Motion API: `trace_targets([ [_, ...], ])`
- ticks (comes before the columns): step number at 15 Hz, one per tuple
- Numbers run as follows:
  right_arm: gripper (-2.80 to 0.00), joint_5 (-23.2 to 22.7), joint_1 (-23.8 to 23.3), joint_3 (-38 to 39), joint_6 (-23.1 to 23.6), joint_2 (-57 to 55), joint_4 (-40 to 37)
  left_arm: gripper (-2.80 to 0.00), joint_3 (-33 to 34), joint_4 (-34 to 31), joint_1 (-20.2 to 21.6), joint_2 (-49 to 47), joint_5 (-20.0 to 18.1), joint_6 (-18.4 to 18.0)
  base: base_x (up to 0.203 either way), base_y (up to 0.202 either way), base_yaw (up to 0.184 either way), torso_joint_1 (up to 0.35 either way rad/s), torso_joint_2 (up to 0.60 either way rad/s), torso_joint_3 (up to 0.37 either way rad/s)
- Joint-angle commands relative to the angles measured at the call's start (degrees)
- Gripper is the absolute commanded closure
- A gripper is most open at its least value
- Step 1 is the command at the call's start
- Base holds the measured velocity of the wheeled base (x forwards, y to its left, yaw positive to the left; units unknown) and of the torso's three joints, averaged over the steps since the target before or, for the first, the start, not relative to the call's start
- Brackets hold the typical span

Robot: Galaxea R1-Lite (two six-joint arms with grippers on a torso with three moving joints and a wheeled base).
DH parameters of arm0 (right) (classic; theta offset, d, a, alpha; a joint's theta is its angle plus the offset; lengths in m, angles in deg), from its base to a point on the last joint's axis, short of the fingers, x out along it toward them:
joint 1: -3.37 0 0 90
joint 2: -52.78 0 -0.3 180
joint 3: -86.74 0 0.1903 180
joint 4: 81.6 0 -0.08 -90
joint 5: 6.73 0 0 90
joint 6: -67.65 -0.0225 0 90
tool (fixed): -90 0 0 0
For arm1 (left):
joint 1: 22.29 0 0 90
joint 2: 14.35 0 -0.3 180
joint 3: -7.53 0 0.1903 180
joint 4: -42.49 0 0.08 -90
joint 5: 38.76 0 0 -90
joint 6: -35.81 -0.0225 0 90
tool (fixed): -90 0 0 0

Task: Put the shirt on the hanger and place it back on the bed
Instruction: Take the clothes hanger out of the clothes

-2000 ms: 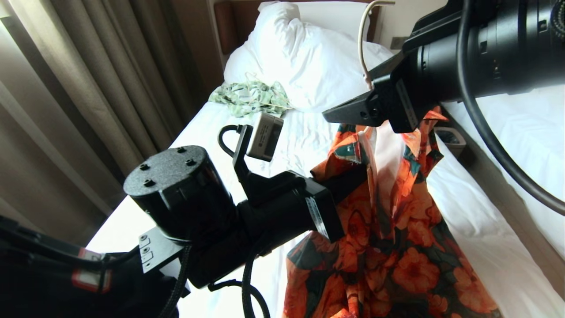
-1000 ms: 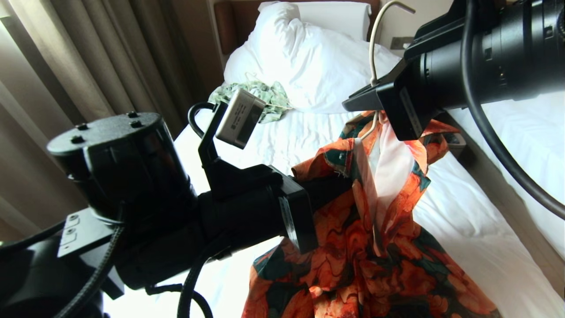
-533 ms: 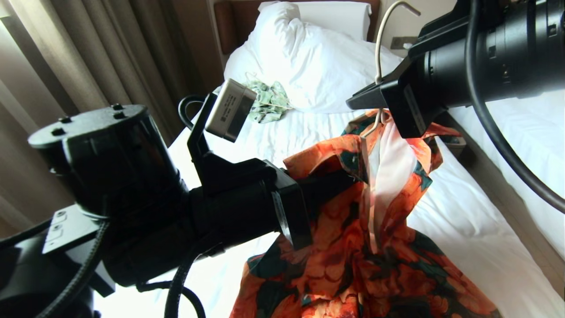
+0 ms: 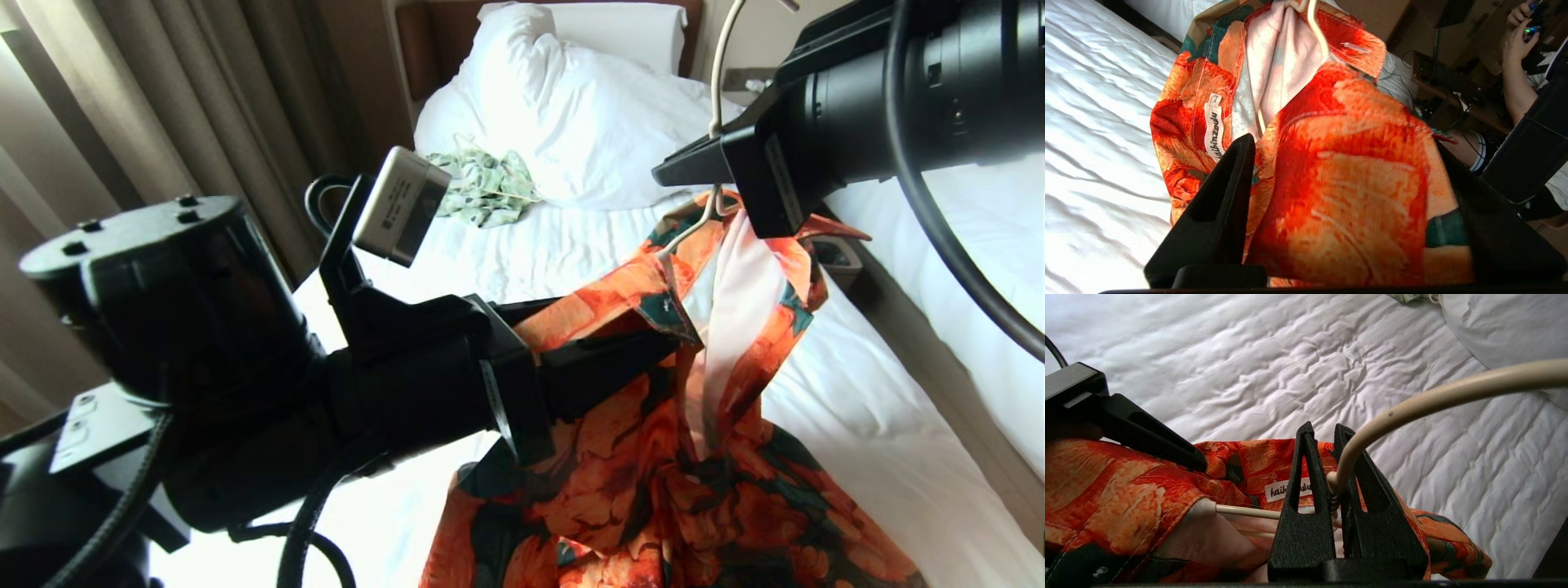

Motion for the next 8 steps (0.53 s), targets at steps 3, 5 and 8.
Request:
trace_targets([
  [3, 0.00, 0.39, -1.51, 0.20, -0.03, 0.87, -0.28, -2.80, 1.30, 0.91, 0.63, 2.30, 0.07, -1.70, 0.000, 0.000, 0.000, 0.000, 0.00, 0.000],
  [5, 0.00, 0.65, -1.76, 0.29, -0.12, 1.65, -0.32, -2.80, 1.05, 0.91, 0.63, 2.39, 0.07, -1.71, 0.000, 0.000, 0.000, 0.000, 0.00, 0.000],
  [8, 0.00, 2.99, -1.87, 0.11, 0.03, 2.28, -0.17, -2.80, 1.70, 0.94, 1.24, 4.04, 0.07, -1.71, 0.000, 0.000, 0.000, 0.000, 0.00, 0.000],
])
